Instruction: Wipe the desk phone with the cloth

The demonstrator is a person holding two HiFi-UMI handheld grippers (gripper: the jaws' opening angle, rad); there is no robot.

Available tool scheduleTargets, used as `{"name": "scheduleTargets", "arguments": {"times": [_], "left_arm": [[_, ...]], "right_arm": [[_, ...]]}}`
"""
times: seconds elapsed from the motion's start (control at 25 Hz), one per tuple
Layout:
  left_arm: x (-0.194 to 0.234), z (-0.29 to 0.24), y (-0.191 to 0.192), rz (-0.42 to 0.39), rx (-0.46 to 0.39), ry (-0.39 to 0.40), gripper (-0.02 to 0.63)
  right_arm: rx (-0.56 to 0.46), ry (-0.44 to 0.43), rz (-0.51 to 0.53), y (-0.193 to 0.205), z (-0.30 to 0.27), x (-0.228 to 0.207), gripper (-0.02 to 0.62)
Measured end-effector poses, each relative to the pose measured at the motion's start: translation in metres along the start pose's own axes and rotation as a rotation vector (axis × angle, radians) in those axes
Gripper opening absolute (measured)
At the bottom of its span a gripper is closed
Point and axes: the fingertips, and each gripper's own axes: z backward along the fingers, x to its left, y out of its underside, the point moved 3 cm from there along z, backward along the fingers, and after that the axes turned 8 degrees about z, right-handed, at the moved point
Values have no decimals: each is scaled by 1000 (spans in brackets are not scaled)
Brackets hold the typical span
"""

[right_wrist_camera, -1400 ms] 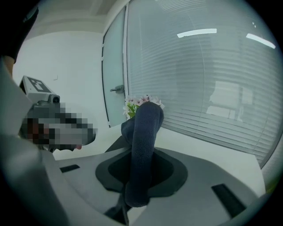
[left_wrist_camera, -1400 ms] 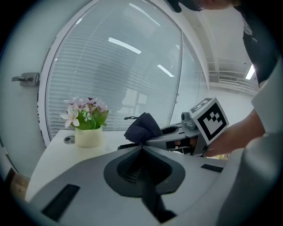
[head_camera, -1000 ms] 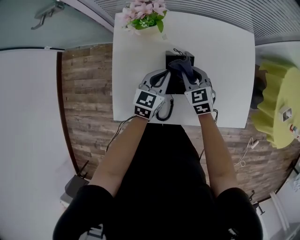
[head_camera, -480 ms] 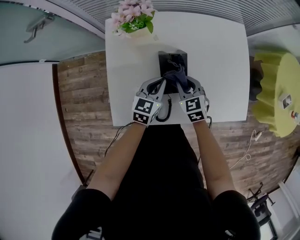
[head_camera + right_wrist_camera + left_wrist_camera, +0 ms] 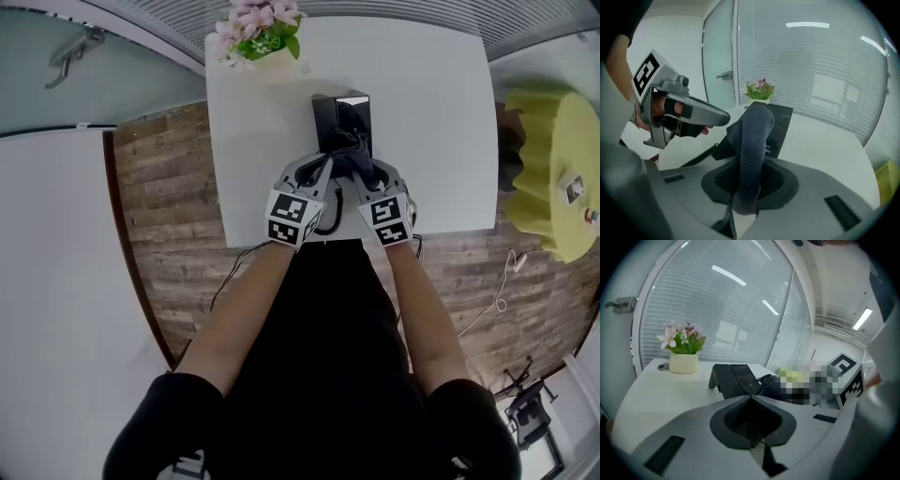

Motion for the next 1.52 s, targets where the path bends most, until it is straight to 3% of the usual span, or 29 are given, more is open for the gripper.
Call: {"name": "scheduleTargets", "arguments": {"times": [0.48, 0.96, 1.2, 1.52], "left_arm": [[-6, 11, -3, 22, -14, 5, 11], [15, 19, -57, 14, -109, -34, 11], [25, 19, -74, -28, -115, -42, 11], [50, 14, -84, -8, -106, -59, 11]], "right_arm": [[41, -32, -69, 13, 15, 11, 91], [-79, 30, -63, -50, 28, -20, 91], [-127, 35, -57, -86, 15, -31, 91], [-175, 17, -60, -128, -23, -41, 91]]}}
